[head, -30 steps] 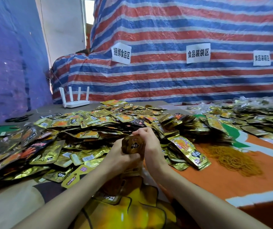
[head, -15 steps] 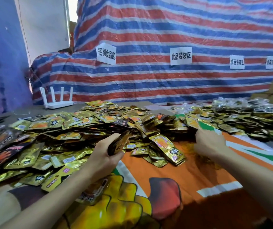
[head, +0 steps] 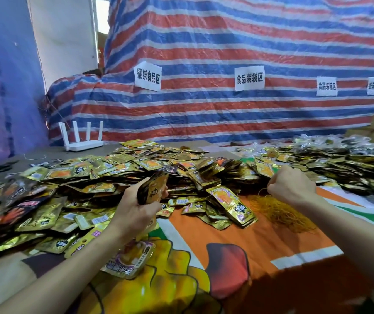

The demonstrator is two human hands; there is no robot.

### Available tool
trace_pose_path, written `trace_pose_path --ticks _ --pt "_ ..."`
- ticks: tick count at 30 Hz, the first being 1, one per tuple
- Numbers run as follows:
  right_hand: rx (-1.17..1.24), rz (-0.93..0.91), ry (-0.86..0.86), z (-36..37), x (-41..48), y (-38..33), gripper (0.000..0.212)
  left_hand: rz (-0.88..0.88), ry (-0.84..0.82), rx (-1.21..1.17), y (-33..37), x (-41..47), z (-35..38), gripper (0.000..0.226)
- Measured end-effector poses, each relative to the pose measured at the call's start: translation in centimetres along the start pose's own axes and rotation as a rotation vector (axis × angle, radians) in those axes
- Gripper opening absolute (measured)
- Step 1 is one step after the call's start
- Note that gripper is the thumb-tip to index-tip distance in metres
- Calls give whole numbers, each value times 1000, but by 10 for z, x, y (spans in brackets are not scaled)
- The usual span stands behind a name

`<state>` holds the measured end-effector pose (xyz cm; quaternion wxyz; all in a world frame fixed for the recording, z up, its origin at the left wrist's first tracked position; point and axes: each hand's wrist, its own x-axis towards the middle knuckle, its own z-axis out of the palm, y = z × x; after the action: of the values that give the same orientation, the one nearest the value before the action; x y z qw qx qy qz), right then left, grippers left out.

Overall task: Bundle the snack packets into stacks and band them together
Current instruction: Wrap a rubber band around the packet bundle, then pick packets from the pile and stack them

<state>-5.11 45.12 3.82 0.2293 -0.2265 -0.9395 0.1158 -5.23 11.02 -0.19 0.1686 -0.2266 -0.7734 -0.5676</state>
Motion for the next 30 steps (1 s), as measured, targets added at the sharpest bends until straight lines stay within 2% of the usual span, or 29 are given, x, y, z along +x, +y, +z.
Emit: trace_pose_path --ticks 1,6,9,12,15,18,21,24,30 --pt "9 4 -7 -2 0 0 15 2 -9 -6 2 -2 -2 11" --pt "16 31 -37 -8 2 -2 14 -5 -1 -49 11 -8 -9 35" --pt "13 9 2 -14 0 -11 11 -36 10 -117 15 -9 -11 36" --pt "54 -98 70 -21 -8 -31 14 -63 -3 -201 14 -7 -16 35" --pt "282 -305 44 -18 -20 -63 13 -128 1 -353 10 -4 -26 35" --pt "603 -470 -148 -5 -41 -107 9 -190 24 -522 2 0 -36 27" --pt "875 -487 -379 18 -61 -151 8 -258 61 -626 -7 0 -50 33" --pt "989 -520 -499 46 -75 -187 12 -369 66 -652 -22 -4 -65 32" --pt "1175 -409 -481 84 -92 -217 11 -503 26 -685 -31 -3 -77 34"
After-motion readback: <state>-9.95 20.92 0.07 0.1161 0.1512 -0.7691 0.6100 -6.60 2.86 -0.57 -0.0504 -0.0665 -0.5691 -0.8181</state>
